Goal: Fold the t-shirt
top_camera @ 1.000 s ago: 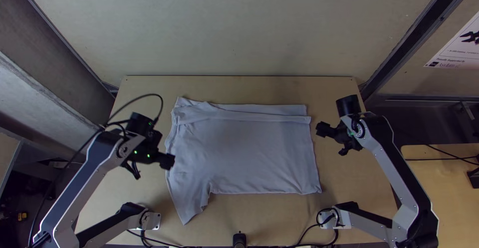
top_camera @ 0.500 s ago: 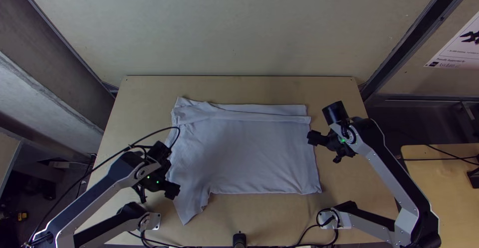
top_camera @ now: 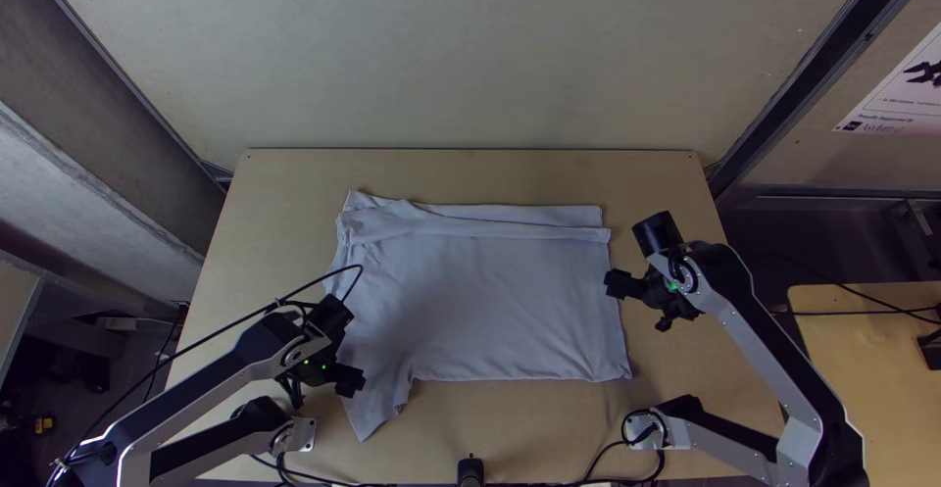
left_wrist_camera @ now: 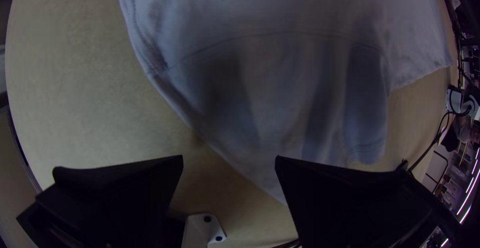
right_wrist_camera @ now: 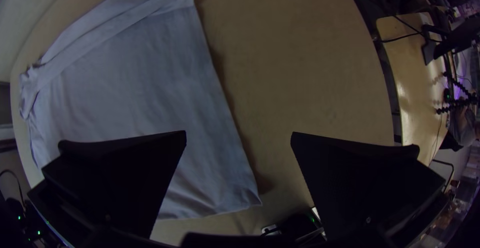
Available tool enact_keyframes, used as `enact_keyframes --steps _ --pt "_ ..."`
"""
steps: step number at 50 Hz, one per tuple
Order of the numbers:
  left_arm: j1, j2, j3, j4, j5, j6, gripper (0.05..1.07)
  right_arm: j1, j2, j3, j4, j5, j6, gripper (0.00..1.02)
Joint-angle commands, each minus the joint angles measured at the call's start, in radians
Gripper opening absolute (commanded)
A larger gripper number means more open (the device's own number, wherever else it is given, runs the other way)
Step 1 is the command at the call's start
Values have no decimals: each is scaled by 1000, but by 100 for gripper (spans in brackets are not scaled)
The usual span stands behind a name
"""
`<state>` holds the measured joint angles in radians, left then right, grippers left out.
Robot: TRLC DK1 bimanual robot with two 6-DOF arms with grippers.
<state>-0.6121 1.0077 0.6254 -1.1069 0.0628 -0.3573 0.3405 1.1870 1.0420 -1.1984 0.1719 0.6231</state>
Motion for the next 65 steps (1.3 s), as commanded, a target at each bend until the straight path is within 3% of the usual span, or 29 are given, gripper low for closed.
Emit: enact_keyframes --steps 1,5,11,14,26,31,40,44,61,65 --pt "-26 35 -36 5 -6 -26 89 3 -40 -28 -13 -43 -39 92" --pt "-38 51 -47 30 -6 -23 88 -11 -49 -34 -36 -110 -76 92" --pt "-54 65 -55 81 -4 -20 56 -20 -52 -50 -102 -187 -171 92" --pt "-66 68 -56 102 -4 -19 47 -23 -63 -76 -115 -218 -218 92" --pt "-84 117 -59 107 20 -12 43 -54 -6 -192 -116 -239 -293 92" --pt "-86 117 -44 108 19 3 8 -74 62 -224 -115 -239 -312 92" --pt "-75 103 -38 111 19 11 8 -92 109 -263 -109 -241 -332 92" --pt "-72 98 -38 111 19 11 8 -93 126 -287 -105 -241 -341 86" --pt "-67 83 -36 113 19 3 8 -101 195 -352 -46 -282 -367 86" --pt "-67 80 -36 113 19 3 8 -95 217 -358 -23 -284 -368 75"
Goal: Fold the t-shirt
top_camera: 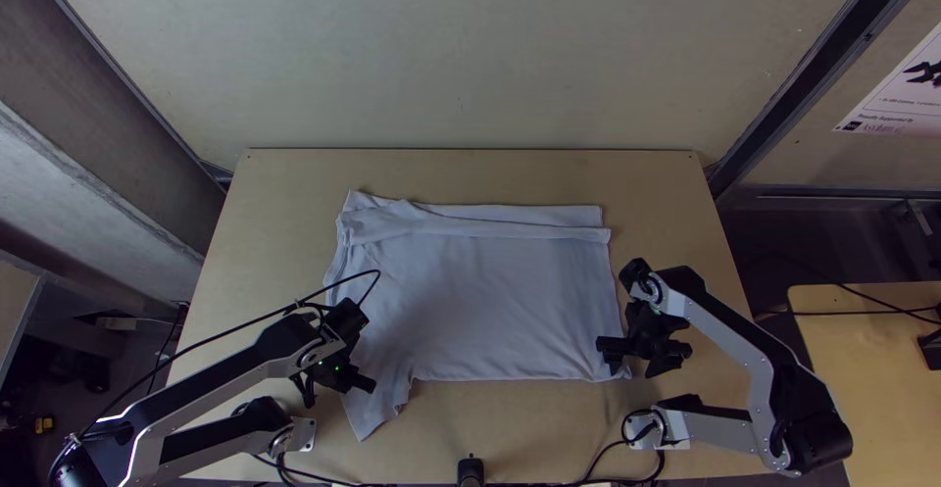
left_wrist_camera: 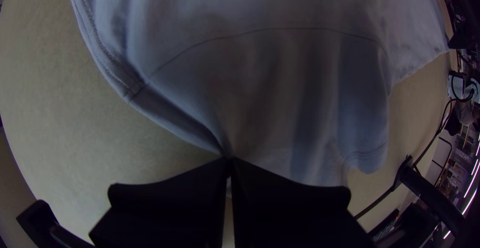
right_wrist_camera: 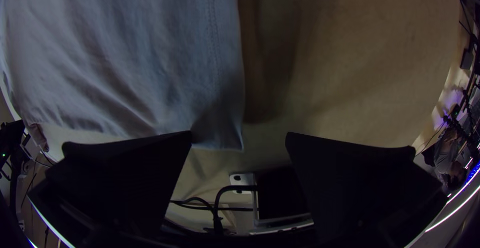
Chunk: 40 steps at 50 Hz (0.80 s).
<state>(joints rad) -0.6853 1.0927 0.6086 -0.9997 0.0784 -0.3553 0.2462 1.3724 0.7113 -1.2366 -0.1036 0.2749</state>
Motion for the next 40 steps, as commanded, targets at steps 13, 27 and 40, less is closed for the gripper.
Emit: enact_keyframes --steps 13,27,40 --pt "23 -10 -18 4 3 1 8 67 1 -10 104 24 -20 3" --pt "95 -24 10 -8 3 12 8 77 -7 5 75 27 -29 3" --pt "282 -37 128 -70 3 139 8 30 -41 94 51 42 -29 3"
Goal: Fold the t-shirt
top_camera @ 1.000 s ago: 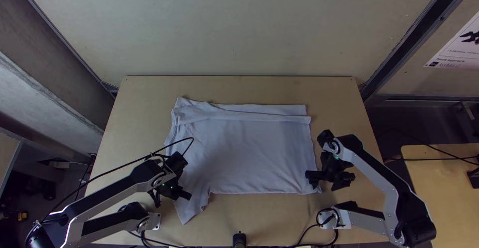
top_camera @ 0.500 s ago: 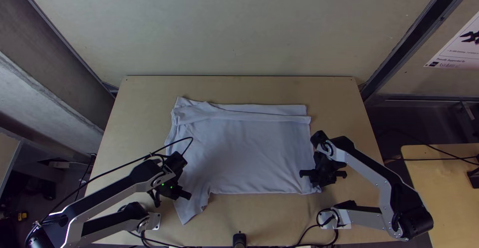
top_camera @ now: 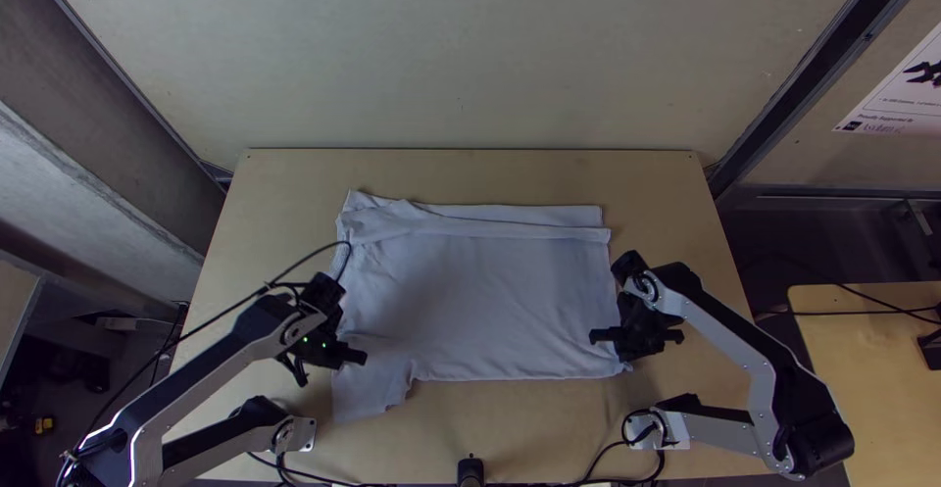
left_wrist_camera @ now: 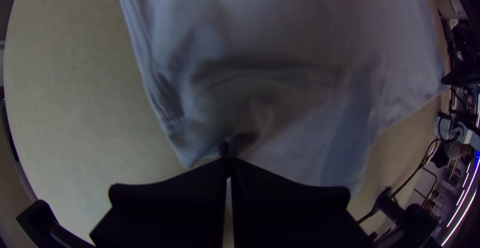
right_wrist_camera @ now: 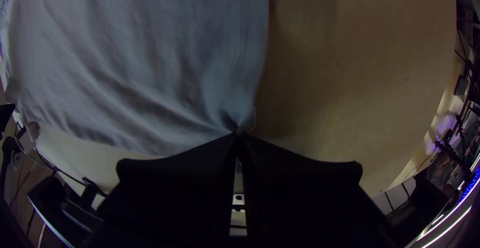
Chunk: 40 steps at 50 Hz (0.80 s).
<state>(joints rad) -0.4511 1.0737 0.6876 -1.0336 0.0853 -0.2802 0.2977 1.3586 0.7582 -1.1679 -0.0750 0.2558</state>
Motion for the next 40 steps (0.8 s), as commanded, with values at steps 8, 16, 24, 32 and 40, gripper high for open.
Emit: enact_keyframes --steps 8,16,24,32,40 --pt "193 -12 98 -51 -4 182 8 -49 -15 115 -16 47 -6 3" --pt "316 15 167 -49 -2 268 8 -68 16 179 -12 69 0 3" --pt "361 74 233 -43 -2 305 8 -74 50 234 11 89 0 3" --pt "361 163 328 -42 -2 312 8 -78 108 296 37 98 10 3" --pt "359 272 437 -40 -2 325 8 -91 175 372 79 109 25 3"
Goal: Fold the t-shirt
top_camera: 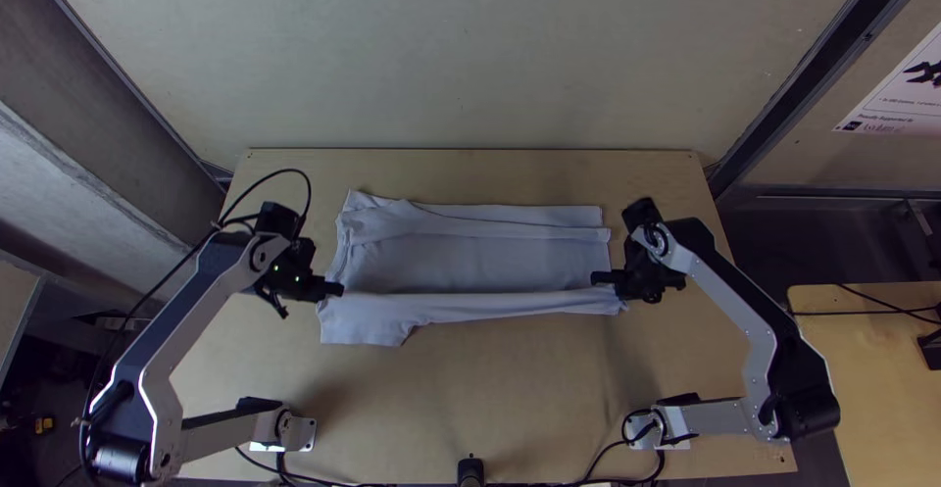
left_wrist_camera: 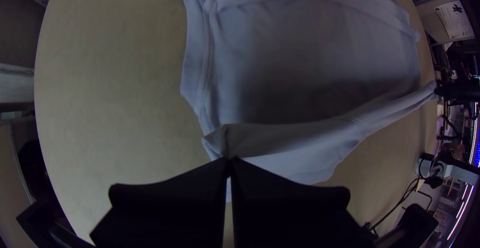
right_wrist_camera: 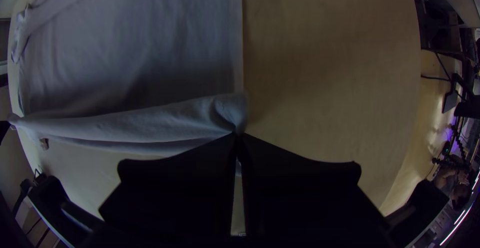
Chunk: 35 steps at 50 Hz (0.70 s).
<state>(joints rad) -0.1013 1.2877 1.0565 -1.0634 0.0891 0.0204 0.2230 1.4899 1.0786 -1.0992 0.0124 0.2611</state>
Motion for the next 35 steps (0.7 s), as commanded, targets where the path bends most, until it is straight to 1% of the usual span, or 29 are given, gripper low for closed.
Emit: enact_keyframes --steps 1,35 --pt "9 68 80 -10 -6 26 8 -16 53 63 12 21 20 3" --pt "35 455 556 -30 -8 98 8 -28 371 478 19 54 20 3"
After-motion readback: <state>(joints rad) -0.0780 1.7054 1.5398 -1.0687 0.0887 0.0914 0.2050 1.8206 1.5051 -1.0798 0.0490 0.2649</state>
